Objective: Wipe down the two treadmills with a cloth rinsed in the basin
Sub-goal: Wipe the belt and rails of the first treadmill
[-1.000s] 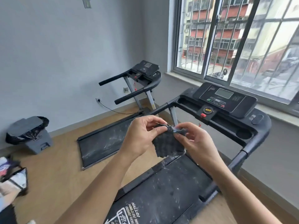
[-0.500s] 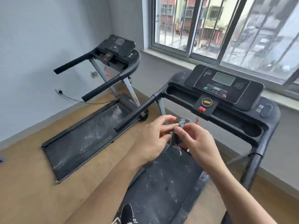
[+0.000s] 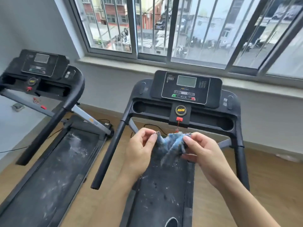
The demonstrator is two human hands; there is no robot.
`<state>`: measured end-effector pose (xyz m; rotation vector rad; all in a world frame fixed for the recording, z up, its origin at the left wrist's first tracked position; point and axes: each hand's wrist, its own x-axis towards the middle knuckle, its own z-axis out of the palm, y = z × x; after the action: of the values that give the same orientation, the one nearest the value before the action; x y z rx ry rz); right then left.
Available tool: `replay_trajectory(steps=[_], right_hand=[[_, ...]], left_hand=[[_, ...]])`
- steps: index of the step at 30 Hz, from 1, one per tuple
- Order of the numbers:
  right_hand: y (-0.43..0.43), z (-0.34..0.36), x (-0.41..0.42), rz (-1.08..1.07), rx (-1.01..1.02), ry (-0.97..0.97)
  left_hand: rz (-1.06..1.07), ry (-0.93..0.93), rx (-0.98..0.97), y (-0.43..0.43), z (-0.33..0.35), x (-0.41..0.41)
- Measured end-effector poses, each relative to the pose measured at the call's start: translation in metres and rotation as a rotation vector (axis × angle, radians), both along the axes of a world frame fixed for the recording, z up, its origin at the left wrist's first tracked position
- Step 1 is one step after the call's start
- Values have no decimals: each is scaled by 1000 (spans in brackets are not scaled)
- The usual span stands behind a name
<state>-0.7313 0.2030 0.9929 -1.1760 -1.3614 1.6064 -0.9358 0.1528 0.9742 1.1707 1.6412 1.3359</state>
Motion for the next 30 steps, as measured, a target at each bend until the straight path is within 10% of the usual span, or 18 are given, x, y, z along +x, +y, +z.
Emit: replay_trajectory(steps=[7,17,26,30], right_hand=[[38,-9,30,36,249,-281],[76,46,-8,179,209,27],[70,33,-35,58,-12,269],[69,13,-30,-66,-83,257]], left_hand=[[-367,292,194,75,53,0],[-814,532,308,169,144,-3],[-340,363,-56,195,23,-53],[-368,-289,-555,124,-30,-42]])
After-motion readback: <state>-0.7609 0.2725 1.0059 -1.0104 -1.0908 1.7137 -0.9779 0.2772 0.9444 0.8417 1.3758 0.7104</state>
